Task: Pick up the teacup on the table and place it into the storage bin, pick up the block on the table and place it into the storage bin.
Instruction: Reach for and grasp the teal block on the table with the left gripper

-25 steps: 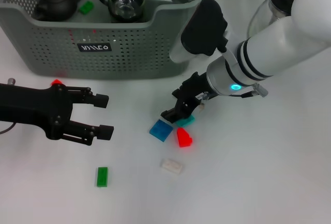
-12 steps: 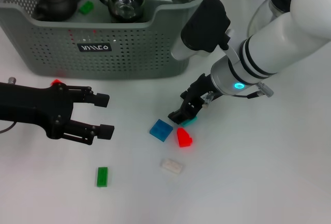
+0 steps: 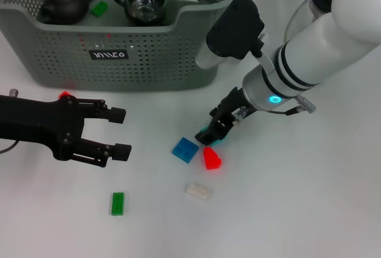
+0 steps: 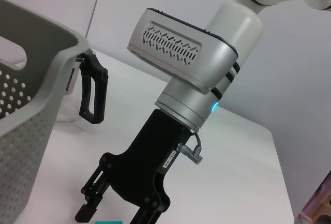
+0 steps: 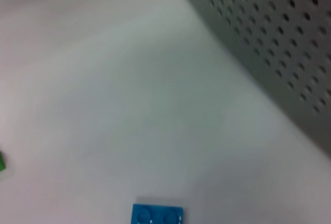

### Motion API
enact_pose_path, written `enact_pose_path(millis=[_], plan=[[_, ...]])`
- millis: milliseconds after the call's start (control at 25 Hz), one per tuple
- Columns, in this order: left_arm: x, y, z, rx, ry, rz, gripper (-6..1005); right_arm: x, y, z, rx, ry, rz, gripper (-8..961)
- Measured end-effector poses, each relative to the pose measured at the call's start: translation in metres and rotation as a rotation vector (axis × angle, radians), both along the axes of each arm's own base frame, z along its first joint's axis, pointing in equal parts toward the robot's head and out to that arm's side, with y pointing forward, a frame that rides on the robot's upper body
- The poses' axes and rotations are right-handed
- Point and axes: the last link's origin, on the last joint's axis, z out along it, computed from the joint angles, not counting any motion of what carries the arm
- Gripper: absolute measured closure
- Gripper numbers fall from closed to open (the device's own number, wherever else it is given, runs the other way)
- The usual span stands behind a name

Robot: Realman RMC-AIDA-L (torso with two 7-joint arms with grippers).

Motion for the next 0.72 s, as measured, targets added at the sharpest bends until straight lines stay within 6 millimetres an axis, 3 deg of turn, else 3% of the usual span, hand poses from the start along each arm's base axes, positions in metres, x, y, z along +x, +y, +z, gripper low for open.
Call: enact_pose_path(millis=[720], plan=[[0.0002,0.0003,0.0,0.002,0.001,-0.004,113,0.0011,-0.0028,0.0006,-0.013,-0.018,-0.031,388]])
